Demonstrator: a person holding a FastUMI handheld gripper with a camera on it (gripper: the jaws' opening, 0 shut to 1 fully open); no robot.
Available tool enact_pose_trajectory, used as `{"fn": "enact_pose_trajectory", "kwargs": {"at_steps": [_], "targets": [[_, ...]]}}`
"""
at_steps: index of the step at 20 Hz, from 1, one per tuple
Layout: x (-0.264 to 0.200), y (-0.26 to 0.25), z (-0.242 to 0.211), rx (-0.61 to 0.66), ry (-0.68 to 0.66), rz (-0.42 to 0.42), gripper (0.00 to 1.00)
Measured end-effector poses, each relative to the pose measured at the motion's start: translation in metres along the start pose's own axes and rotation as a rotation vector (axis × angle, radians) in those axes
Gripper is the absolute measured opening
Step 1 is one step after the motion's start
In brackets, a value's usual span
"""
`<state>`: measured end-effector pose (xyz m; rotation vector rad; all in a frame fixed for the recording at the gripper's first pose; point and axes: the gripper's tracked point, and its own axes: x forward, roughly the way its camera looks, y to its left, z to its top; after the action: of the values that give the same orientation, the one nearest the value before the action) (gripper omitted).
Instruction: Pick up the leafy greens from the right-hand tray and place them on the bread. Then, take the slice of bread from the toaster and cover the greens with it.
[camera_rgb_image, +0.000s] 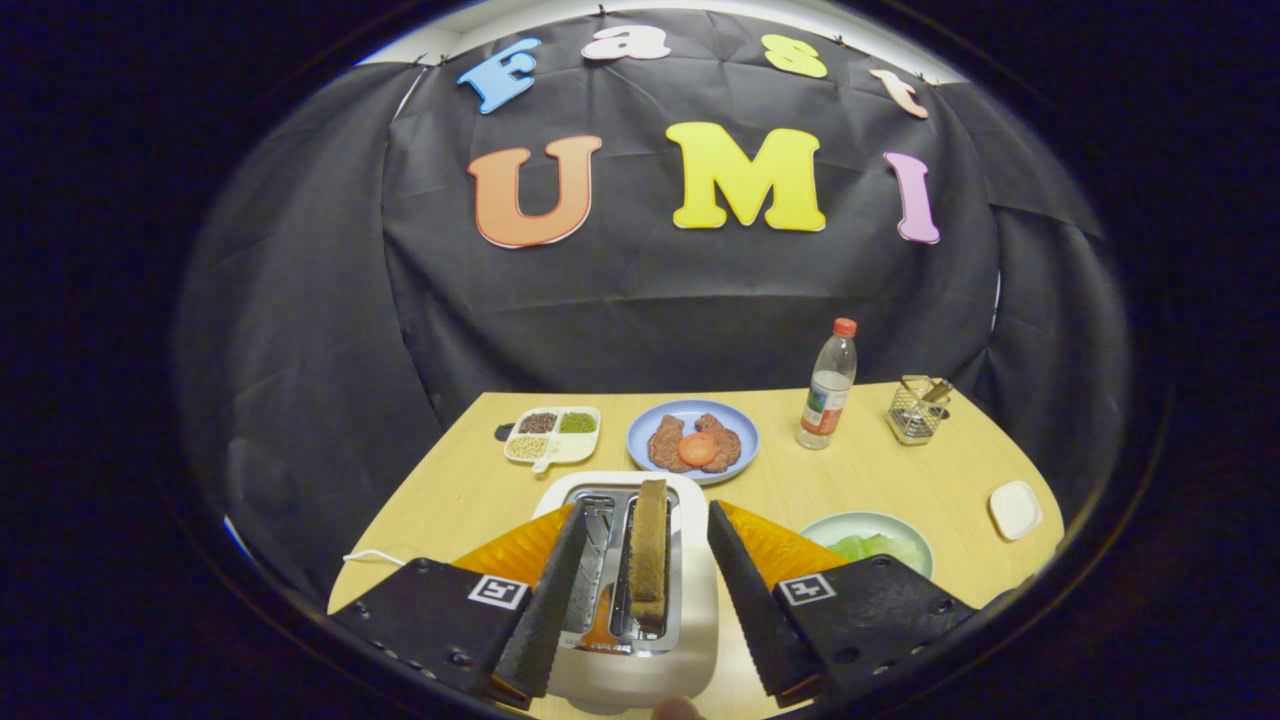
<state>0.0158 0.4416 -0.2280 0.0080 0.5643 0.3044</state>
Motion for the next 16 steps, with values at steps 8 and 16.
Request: {"fn": "enact_pose_trajectory", "kwargs": {"at_steps": [8,16], "targets": [[0.018,-0.005,-0.012,0.015,0.048,-0.039,0.17],[-0.009,0.002,0.034,-0.003,-0.041,0.044,0.08]]}}
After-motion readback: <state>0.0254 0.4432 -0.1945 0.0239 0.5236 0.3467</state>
